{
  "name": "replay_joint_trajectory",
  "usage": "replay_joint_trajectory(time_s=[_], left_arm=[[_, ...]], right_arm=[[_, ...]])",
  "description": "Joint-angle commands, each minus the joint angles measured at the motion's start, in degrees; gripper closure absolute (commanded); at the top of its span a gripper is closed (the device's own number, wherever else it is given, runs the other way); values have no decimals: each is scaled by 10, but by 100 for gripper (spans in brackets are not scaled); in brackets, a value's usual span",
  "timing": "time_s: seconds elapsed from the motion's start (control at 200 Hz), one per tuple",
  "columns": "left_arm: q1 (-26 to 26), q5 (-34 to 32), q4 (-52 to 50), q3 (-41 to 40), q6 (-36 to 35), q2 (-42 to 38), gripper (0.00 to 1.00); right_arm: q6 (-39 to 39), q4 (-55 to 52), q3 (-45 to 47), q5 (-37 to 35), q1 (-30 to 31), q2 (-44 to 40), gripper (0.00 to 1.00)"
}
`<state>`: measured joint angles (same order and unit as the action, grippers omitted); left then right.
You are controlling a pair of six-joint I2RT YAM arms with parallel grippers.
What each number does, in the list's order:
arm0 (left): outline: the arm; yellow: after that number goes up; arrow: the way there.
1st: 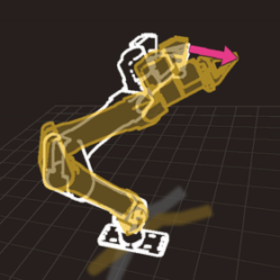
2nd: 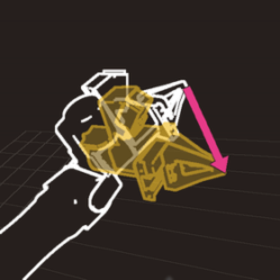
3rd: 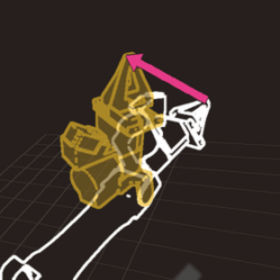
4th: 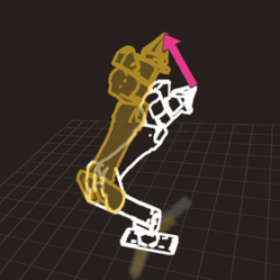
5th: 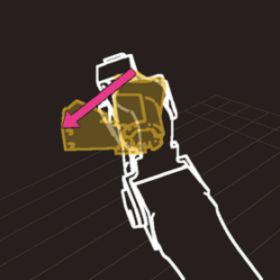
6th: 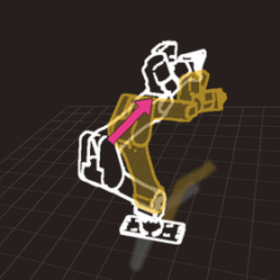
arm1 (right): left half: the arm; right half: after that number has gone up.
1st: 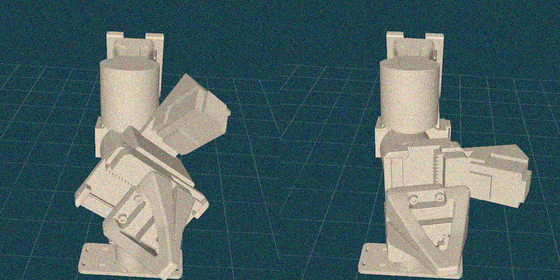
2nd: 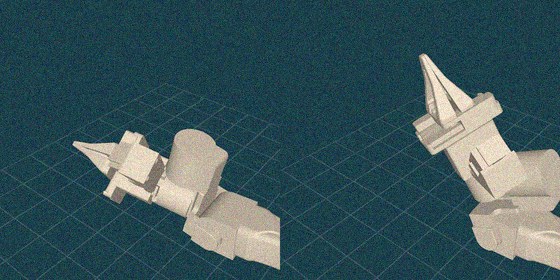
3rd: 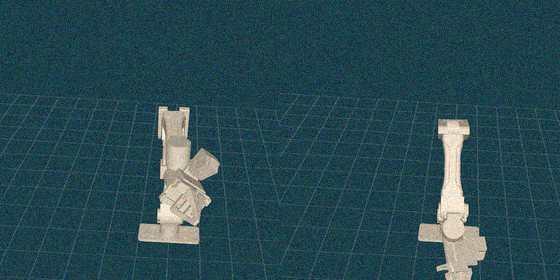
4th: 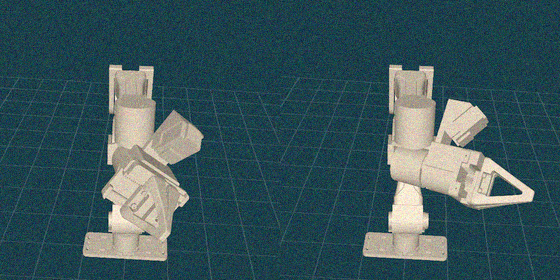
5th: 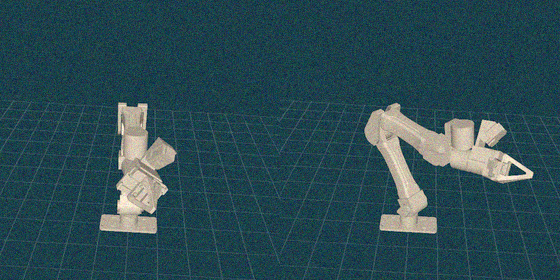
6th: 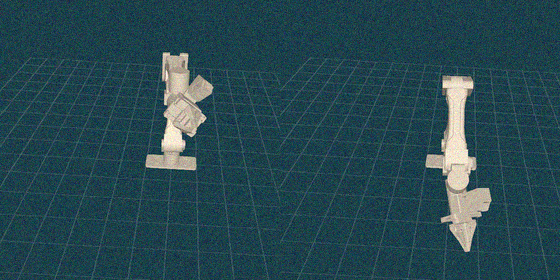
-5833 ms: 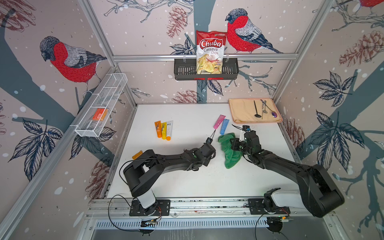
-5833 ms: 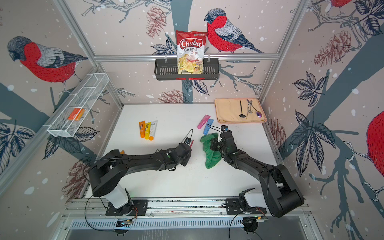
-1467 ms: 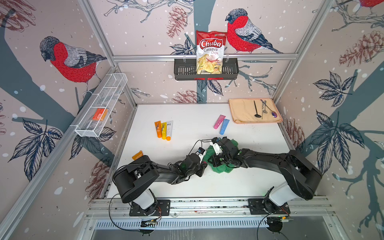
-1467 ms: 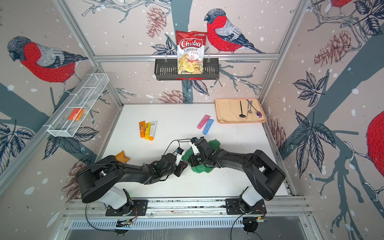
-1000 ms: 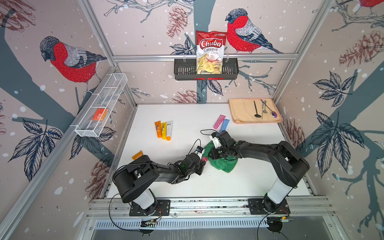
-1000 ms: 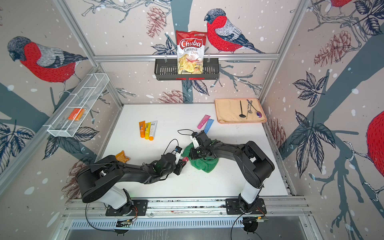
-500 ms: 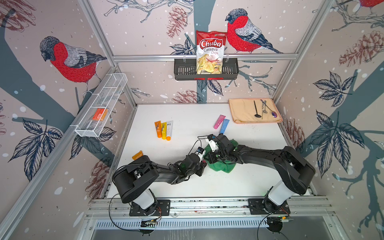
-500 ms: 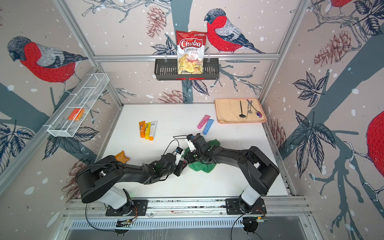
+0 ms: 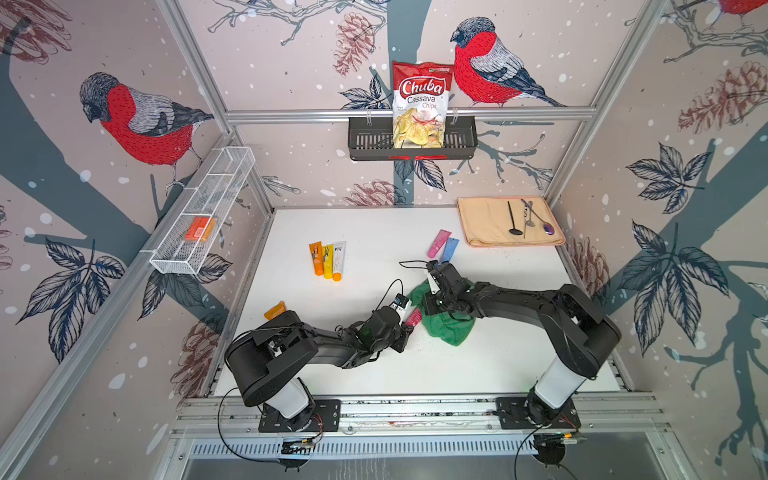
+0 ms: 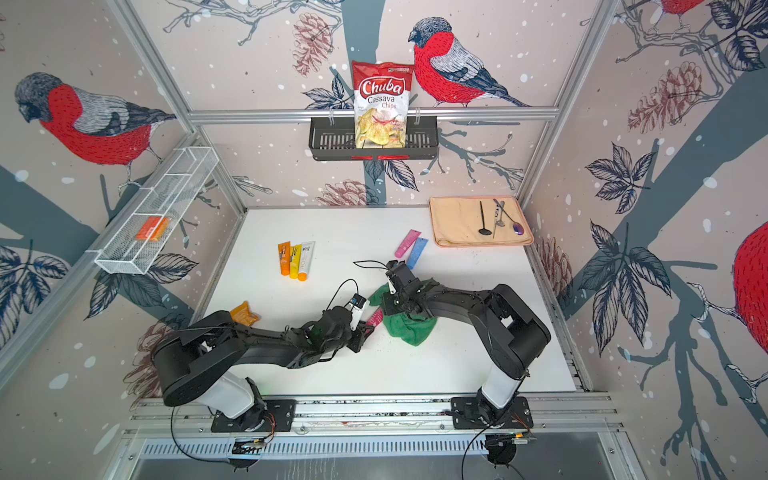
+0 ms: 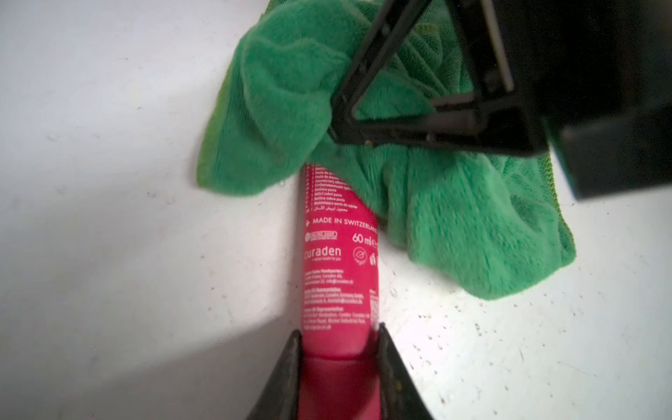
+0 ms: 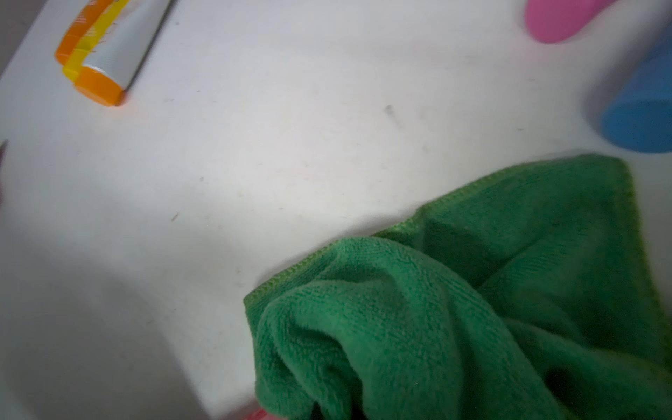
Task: Wipe the surface of the toothpaste tube
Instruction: Wipe the dirt from the toothpaste tube.
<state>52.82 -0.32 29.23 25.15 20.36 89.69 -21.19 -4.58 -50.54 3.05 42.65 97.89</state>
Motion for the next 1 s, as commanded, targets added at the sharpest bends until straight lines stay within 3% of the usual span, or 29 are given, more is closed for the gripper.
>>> replay_joint_trajectory(time_s=[0.0, 0.385, 0.5, 0.8, 0.996], left_arm=[[2, 14, -29, 5, -12, 2, 89], [1, 13, -37, 17, -14, 8, 89], [1, 11, -39, 22, -16, 11, 89], [-2, 4, -42, 20, -15, 5, 91], [-12, -7, -37, 17, -9, 9, 92]], right_arm=[[-4, -92, -6, -127, -8, 4, 100], [-4, -9, 5, 78, 78, -63, 100], [-5, -2, 14, 93, 86, -63, 100], [-7, -62, 18, -48, 33, -6, 100], [-25, -106, 40, -179, -29, -56, 100]])
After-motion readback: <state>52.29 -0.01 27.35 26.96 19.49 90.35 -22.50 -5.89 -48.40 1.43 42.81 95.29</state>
